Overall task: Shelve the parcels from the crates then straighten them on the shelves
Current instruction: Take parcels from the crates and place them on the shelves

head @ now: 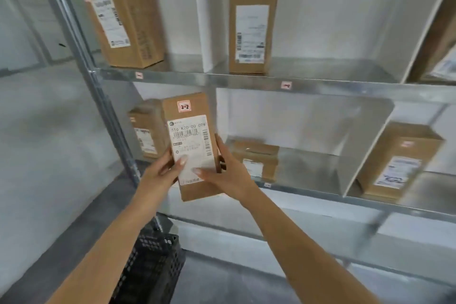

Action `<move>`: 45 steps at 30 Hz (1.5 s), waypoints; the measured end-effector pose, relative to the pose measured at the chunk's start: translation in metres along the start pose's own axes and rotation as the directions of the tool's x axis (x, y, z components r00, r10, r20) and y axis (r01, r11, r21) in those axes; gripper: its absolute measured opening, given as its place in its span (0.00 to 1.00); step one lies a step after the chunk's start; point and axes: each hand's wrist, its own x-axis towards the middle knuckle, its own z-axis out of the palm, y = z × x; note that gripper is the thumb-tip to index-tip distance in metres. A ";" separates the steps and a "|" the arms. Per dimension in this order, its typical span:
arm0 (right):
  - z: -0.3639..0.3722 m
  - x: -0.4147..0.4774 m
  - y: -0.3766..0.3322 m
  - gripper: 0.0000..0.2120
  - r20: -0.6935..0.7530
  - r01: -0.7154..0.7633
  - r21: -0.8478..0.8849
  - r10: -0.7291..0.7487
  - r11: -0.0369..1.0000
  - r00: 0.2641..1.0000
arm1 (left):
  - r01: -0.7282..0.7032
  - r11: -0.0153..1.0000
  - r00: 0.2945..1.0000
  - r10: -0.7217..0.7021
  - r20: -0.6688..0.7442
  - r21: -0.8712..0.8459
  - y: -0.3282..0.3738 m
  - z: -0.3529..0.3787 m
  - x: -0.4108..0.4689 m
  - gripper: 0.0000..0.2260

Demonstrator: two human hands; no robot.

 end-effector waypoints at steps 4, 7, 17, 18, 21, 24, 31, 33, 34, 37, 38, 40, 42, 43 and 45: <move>-0.052 -0.032 0.020 0.48 -0.141 -0.053 -0.012 0.051 0.999 0.989 | -0.008 1.000 0.969 0.001 0.245 0.029 0.003 0.055 0.013 0.24; -0.077 -0.049 0.039 0.52 -0.216 -0.104 -0.035 0.094 0.994 0.972 | -0.034 0.997 0.923 0.003 0.384 0.075 0.000 0.088 0.021 0.28; -0.134 -0.082 0.116 0.55 -0.455 -0.283 -0.159 0.184 0.946 0.871 | -0.130 0.967 0.834 -0.011 0.551 0.217 -0.052 0.196 0.040 0.34; -0.137 -0.081 0.125 0.54 -0.487 -0.328 -0.179 0.206 0.928 0.849 | -0.138 0.965 0.839 -0.004 0.544 0.221 -0.059 0.206 0.042 0.33; -0.147 -0.072 0.152 0.53 -0.566 -0.418 -0.204 0.241 0.885 0.788 | -0.154 0.961 0.847 0.008 0.531 0.231 -0.080 0.231 0.054 0.34; -0.161 -0.056 0.185 0.51 -0.590 -0.430 -0.204 0.240 0.879 0.771 | -0.151 0.960 0.861 0.011 0.509 0.234 -0.104 0.252 0.074 0.35; -0.191 -0.018 0.256 0.50 -0.565 -0.408 -0.141 0.265 0.902 0.782 | -0.123 0.945 0.901 -0.021 0.434 0.302 -0.166 0.309 0.117 0.29; -0.196 -0.011 0.272 0.48 -0.577 -0.409 -0.120 0.271 0.905 0.770 | -0.127 0.943 0.908 -0.014 0.419 0.308 -0.179 0.322 0.125 0.29; -0.197 -0.008 0.280 0.48 -0.586 -0.408 -0.120 0.268 0.905 0.765 | -0.134 0.941 0.912 -0.006 0.411 0.310 -0.185 0.327 0.129 0.29; -0.199 0.003 0.298 0.45 -0.611 -0.408 -0.150 0.240 0.901 0.754 | -0.132 0.944 0.929 0.011 0.371 0.303 -0.202 0.337 0.138 0.30; -0.200 0.007 0.303 0.43 -0.613 -0.410 -0.154 0.239 0.899 0.753 | -0.119 0.947 0.933 0.004 0.359 0.298 -0.207 0.339 0.140 0.31; -0.200 0.014 0.312 0.41 -0.626 -0.404 -0.149 0.230 0.903 0.745 | -0.117 0.949 0.937 0.008 0.349 0.292 -0.214 0.342 0.145 0.31; -0.201 0.021 0.321 0.40 -0.636 -0.410 -0.154 0.227 0.899 0.737 | -0.132 0.943 0.937 0.019 0.349 0.305 -0.218 0.344 0.151 0.32; -0.203 0.024 0.324 0.40 -0.636 -0.417 -0.157 0.231 0.895 0.736 | -0.130 0.947 0.938 0.021 0.347 0.294 -0.219 0.345 0.154 0.32; -0.207 0.029 0.328 0.41 -0.632 -0.420 -0.179 0.223 0.890 0.742 | -0.133 0.949 0.940 0.030 0.339 0.287 -0.221 0.347 0.160 0.31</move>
